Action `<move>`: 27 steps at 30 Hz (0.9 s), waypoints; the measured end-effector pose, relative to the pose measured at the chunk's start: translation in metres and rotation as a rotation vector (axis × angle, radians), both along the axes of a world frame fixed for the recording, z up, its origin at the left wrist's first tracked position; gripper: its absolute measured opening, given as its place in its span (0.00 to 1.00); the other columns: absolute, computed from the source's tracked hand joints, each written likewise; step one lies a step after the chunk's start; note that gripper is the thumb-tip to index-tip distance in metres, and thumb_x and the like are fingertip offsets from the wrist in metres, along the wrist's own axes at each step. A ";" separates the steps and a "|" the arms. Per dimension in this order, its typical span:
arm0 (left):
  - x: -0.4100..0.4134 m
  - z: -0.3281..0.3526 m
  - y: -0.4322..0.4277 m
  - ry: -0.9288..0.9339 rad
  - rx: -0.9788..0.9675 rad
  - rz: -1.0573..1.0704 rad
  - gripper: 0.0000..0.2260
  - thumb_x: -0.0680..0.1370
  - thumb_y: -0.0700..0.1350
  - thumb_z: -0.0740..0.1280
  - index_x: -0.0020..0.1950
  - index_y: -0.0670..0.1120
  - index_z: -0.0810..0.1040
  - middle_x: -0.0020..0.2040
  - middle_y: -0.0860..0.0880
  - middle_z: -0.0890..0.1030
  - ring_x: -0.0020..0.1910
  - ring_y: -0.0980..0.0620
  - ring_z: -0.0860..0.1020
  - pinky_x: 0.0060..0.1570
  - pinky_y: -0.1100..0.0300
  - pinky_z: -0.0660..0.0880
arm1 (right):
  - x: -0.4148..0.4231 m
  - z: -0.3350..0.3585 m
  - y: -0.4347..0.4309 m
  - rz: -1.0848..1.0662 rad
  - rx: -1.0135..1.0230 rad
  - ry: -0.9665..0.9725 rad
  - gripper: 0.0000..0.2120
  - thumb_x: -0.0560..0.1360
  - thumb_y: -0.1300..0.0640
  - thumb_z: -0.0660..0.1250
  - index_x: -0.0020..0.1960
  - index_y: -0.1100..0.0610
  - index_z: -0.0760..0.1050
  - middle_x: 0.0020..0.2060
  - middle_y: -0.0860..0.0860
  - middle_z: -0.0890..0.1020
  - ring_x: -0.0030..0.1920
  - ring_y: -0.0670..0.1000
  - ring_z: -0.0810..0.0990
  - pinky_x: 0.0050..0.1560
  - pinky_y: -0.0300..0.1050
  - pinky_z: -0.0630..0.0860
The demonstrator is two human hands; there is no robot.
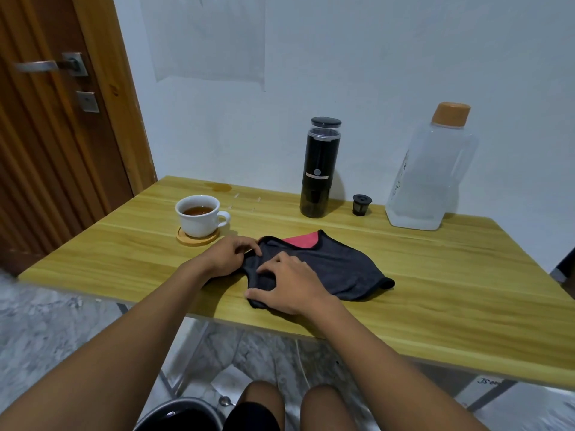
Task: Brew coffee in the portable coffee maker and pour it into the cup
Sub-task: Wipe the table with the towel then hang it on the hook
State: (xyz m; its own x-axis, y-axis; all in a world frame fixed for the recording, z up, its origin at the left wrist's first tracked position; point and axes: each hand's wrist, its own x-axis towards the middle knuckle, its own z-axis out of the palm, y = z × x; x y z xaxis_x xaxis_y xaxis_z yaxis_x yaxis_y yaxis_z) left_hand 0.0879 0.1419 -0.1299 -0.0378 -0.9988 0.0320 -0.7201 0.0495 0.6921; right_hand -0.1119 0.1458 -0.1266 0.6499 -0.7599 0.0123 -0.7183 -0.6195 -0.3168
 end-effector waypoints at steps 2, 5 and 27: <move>0.002 0.003 0.002 -0.060 0.022 -0.041 0.21 0.79 0.29 0.60 0.49 0.55 0.82 0.67 0.46 0.80 0.67 0.46 0.77 0.67 0.50 0.73 | 0.002 0.002 0.001 -0.015 -0.019 -0.019 0.22 0.77 0.41 0.65 0.67 0.49 0.75 0.64 0.52 0.73 0.65 0.57 0.71 0.69 0.62 0.66; 0.005 0.007 0.004 -0.147 0.087 -0.057 0.17 0.81 0.33 0.61 0.55 0.52 0.84 0.71 0.47 0.77 0.70 0.46 0.74 0.69 0.50 0.72 | -0.001 0.004 -0.001 -0.020 0.000 -0.080 0.13 0.79 0.51 0.64 0.62 0.52 0.78 0.59 0.52 0.77 0.58 0.57 0.77 0.58 0.55 0.74; -0.070 0.053 0.034 0.425 -0.314 -0.053 0.19 0.74 0.40 0.77 0.64 0.47 0.80 0.53 0.50 0.85 0.50 0.61 0.80 0.50 0.65 0.78 | -0.039 0.102 -0.030 -0.144 0.147 -0.579 0.09 0.81 0.49 0.63 0.49 0.53 0.75 0.43 0.49 0.81 0.45 0.49 0.79 0.42 0.44 0.72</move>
